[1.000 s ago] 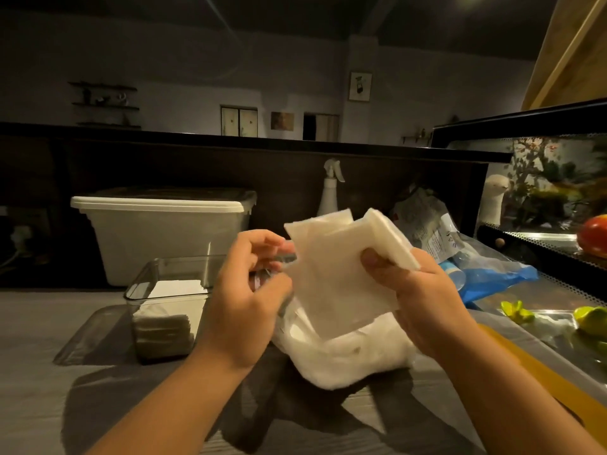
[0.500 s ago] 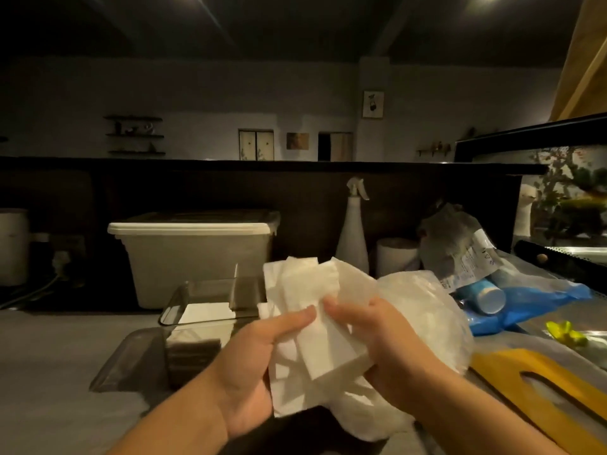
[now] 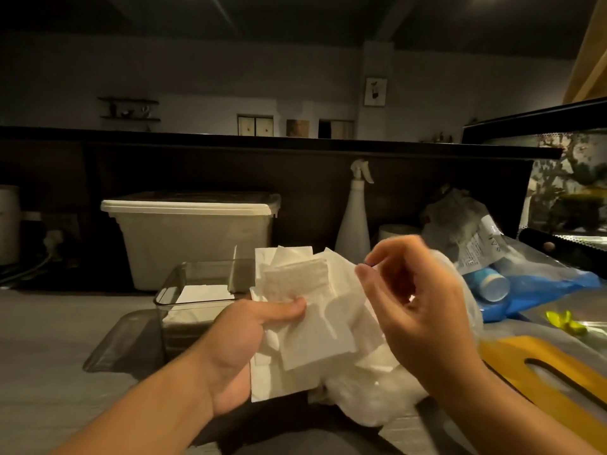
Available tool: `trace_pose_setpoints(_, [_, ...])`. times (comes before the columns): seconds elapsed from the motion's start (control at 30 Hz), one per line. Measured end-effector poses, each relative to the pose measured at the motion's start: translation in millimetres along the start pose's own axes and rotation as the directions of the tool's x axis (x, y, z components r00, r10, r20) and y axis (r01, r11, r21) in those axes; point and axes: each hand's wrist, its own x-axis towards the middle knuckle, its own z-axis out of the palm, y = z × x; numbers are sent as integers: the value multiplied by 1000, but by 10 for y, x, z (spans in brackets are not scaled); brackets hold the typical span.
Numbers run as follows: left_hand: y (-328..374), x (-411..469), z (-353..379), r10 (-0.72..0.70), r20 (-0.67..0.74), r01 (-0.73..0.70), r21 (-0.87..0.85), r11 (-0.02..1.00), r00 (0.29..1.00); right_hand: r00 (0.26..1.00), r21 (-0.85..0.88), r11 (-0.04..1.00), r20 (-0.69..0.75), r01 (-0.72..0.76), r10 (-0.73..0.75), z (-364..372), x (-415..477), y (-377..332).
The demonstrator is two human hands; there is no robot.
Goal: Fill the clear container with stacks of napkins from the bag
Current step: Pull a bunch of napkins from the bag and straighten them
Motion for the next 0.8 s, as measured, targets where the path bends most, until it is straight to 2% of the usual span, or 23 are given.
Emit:
trace_pose_setpoints(0.13, [-68,8,13,23,-45,-17,121,992,999,978,-84,996,203,-36,53,74,-50,-47])
trace_pose_setpoints(0.27, [-134,39,38,46,-42,-34,249,968,998,952,-111,988,279,-102,130,158,-83,27])
trace_pose_setpoints(0.37, [-161,38,53,24,-26,-17,250,968,999,952,-91,992,285,-85,108,161,-94,38])
trace_pose_setpoints(0.5, [-175,73,15,28,-76,-10,221,975,997,967,-80,997,254,-6,27,168,-97,48])
trace_pose_setpoints(0.57, [-162,70,14,28,-87,-8,219,976,996,975,-60,998,223,-14,27,164,-98,49])
trace_pose_setpoints(0.8, [-142,38,54,12,23,-15,125,992,1000,985,-73,997,174,9,4,144,-80,52])
